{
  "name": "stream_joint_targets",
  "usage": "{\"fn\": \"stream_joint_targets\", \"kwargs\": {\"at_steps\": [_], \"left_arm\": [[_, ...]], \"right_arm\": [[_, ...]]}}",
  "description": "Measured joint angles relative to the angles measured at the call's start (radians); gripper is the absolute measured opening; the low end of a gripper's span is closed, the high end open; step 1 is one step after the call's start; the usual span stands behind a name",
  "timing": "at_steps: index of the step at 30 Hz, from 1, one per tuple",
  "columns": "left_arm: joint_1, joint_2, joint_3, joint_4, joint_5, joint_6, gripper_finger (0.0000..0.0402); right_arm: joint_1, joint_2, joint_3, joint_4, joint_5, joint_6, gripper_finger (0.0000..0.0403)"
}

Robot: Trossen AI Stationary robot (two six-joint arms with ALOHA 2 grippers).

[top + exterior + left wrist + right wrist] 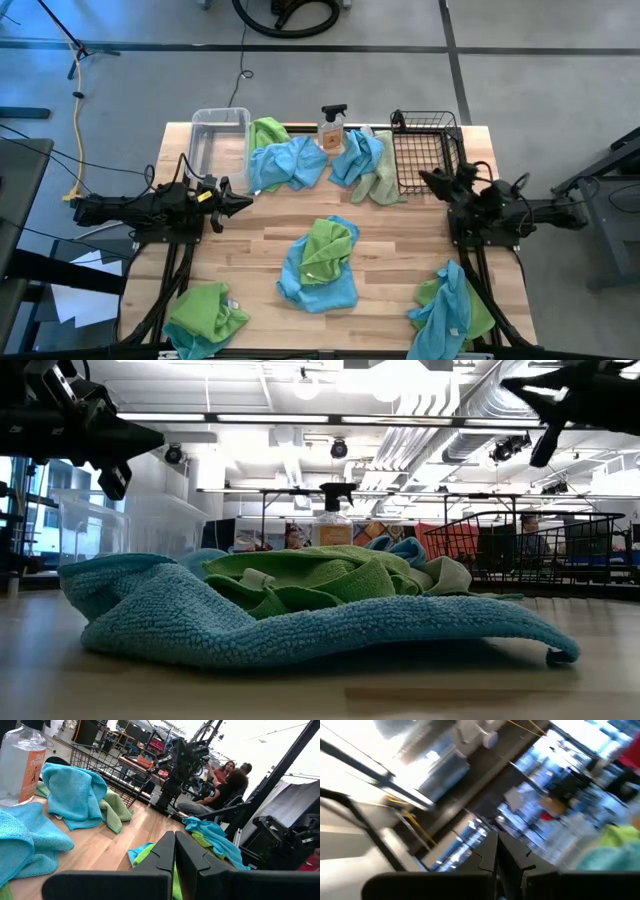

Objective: Sort microfiber towel by color & place in baskets
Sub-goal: Put the green microfiber cloth into the bin

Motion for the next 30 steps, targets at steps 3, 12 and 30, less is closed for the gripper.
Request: {"fn": "stream_joint_targets", "kwargs": {"at_steps": [3, 12, 30], "left_arm": [[0.000, 0.000, 0.000, 0.000, 0.000, 0.000, 0.0000], [0.000, 0.000, 0.000, 0.000, 0.000, 0.000, 0.0000], [0.000, 0.000, 0.000, 0.000, 0.000, 0.000, 0.0000]], "right_arm": [[0.000, 0.133, 0.065, 0.001, 0.022, 0.005, 0.0031], [0.000, 0.646, 0.502, -0.256, 0.017, -0.123, 0.0120], [-0.002, 1.408, 1.197, -0.964, -0.429, -0.211, 0.0201]]}}
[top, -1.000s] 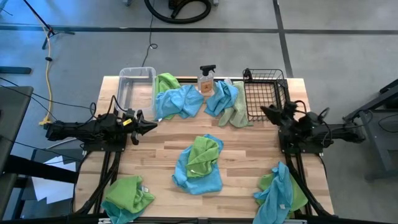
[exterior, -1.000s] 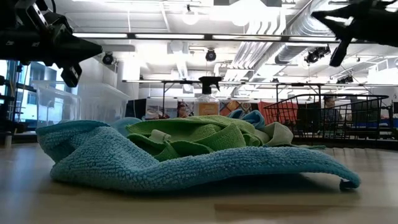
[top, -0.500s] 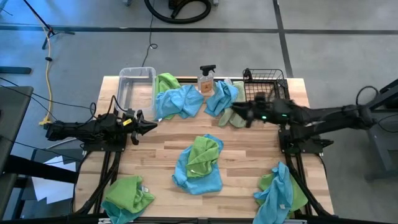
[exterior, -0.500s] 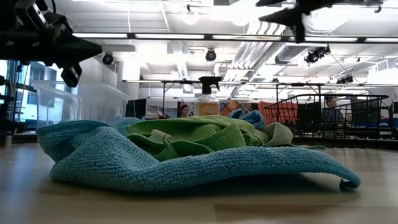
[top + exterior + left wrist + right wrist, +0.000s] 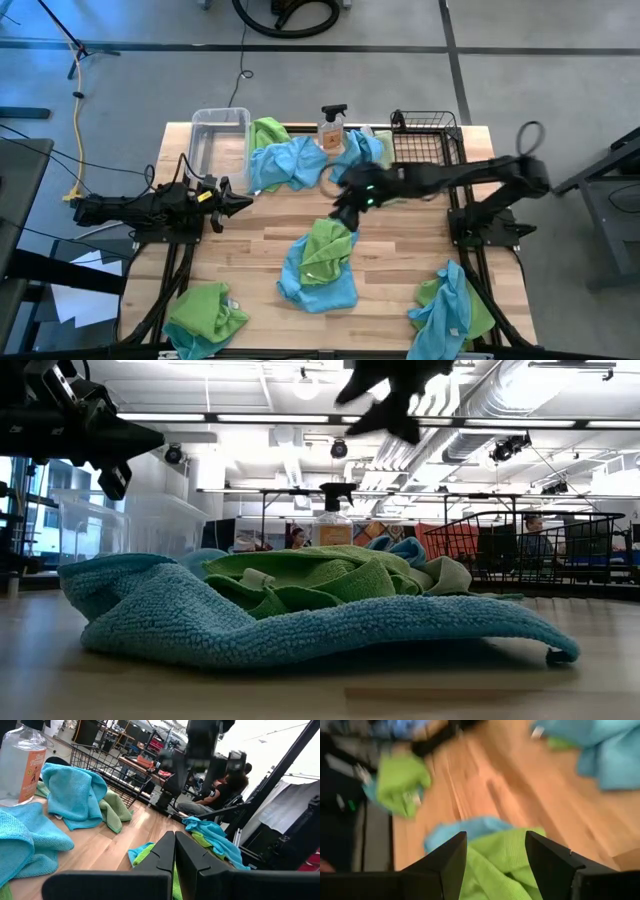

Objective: Sort microfiber towel by color & place in baskets
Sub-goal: Put the green microfiber cloth into the bin

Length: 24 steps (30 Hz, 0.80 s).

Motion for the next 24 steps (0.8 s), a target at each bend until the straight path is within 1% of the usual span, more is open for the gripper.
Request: {"fn": "stream_joint_targets", "kwargs": {"at_steps": [3, 7, 12, 16, 18, 22, 24], "left_arm": [[0.000, 0.000, 0.000, 0.000, 0.000, 0.000, 0.0000], [0.000, 0.000, 0.000, 0.000, 0.000, 0.000, 0.0000], [0.000, 0.000, 0.000, 0.000, 0.000, 0.000, 0.0000], [0.000, 0.000, 0.000, 0.000, 0.000, 0.000, 0.0000], [0.000, 0.000, 0.000, 0.000, 0.000, 0.000, 0.0000], [0.000, 0.000, 0.000, 0.000, 0.000, 0.000, 0.0000], [0.000, 0.000, 0.000, 0.000, 0.000, 0.000, 0.0000]], "right_arm": [[0.004, 0.099, 0.020, -0.010, -0.018, -0.072, 0.0204], [0.011, 0.191, 0.030, -0.013, -0.044, -0.186, 0.0204], [0.028, 0.269, 0.030, -0.023, -0.030, -0.332, 0.0204], [0.039, 0.317, 0.030, -0.026, -0.022, -0.407, 0.0204], [0.044, 0.330, 0.030, -0.026, 0.000, -0.434, 0.0204], [0.057, 0.333, 0.030, -0.033, 0.100, -0.483, 0.0204], [0.058, 0.333, 0.030, -0.050, 0.123, -0.497, 0.0204]]}}
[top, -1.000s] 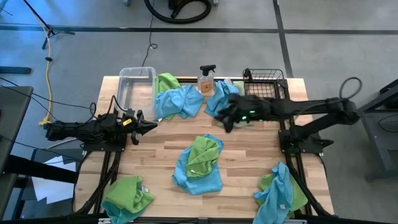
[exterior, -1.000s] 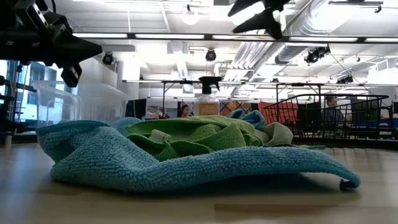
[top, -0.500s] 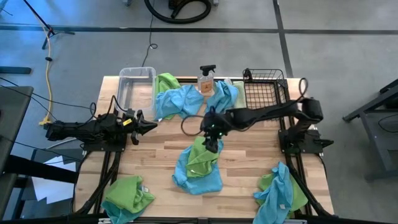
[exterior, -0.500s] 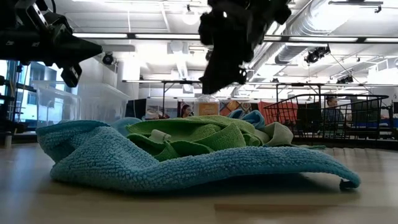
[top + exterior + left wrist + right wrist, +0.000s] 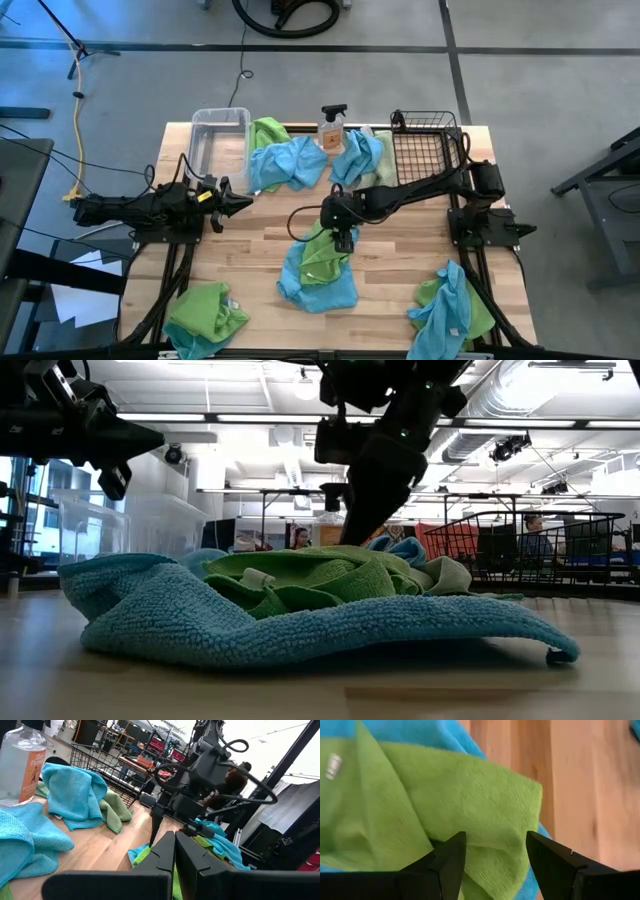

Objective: Sort microfiber towel by color & place in baskets
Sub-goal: Put the green microfiber cloth into the bin

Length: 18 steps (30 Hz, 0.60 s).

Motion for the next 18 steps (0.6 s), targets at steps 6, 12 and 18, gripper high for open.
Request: {"fn": "stream_joint_targets", "kwargs": {"at_steps": [6, 12, 18], "left_arm": [[0.000, 0.000, 0.000, 0.000, 0.000, 0.000, 0.0000], [0.000, 0.000, 0.000, 0.008, -0.001, -0.021, 0.0000], [0.000, -0.002, 0.001, 0.031, 0.005, -0.080, 0.0000]], "right_arm": [[0.002, 0.012, 0.000, -0.029, -0.013, -0.001, 0.0204], [0.003, 0.039, 0.000, 0.029, 0.000, 0.011, 0.0204], [0.003, 0.042, 0.000, 0.028, -0.001, 0.003, 0.0191]]}}
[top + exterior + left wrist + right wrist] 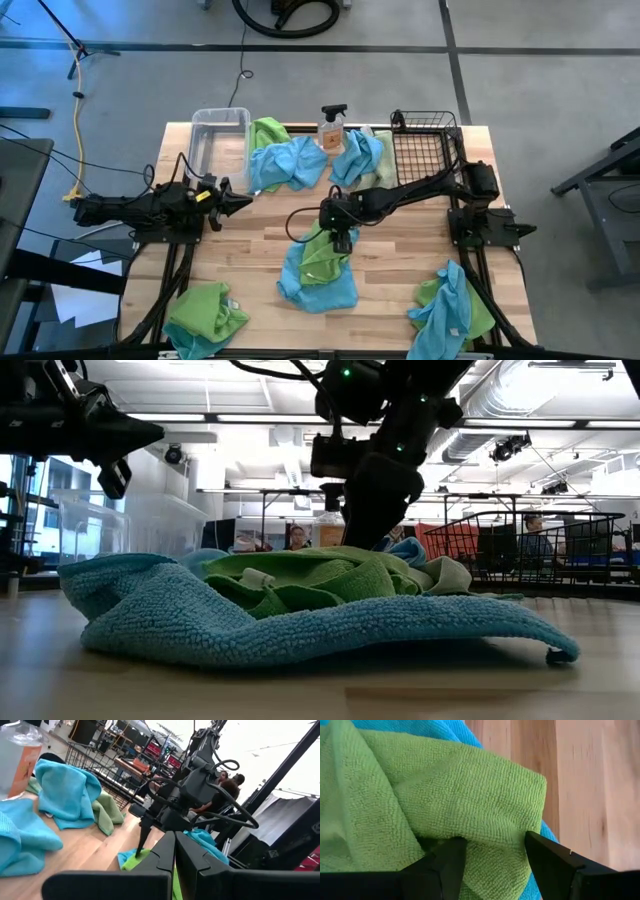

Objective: Sort microfiber towel by color & place in baskets
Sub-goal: Put the green microfiber cloth into the bin

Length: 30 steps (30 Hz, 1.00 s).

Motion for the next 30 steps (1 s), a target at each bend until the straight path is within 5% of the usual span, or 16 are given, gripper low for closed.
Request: {"fn": "stream_joint_targets", "kwargs": {"at_steps": [4, 9, 18, 30], "left_arm": [[0.000, 0.000, 0.000, -0.002, 0.002, 0.000, 0.0000], [0.000, 0.000, 0.000, 0.000, 0.002, 0.000, 0.0000], [0.000, 0.000, 0.003, 0.137, -0.059, -0.083, 0.0009], [0.000, 0.193, 0.156, 0.142, -0.197, -0.066, 0.0121]], "right_arm": [[0.000, 0.000, 0.000, 0.000, -0.011, 0.006, 0.0136], [0.001, 0.000, 0.000, 0.000, -0.038, 0.071, 0.0018], [-0.018, -0.128, -0.001, -0.017, 0.018, 0.047, 0.0005], [-0.112, -0.480, 0.000, -0.095, 0.072, -0.028, 0.0001]]}}
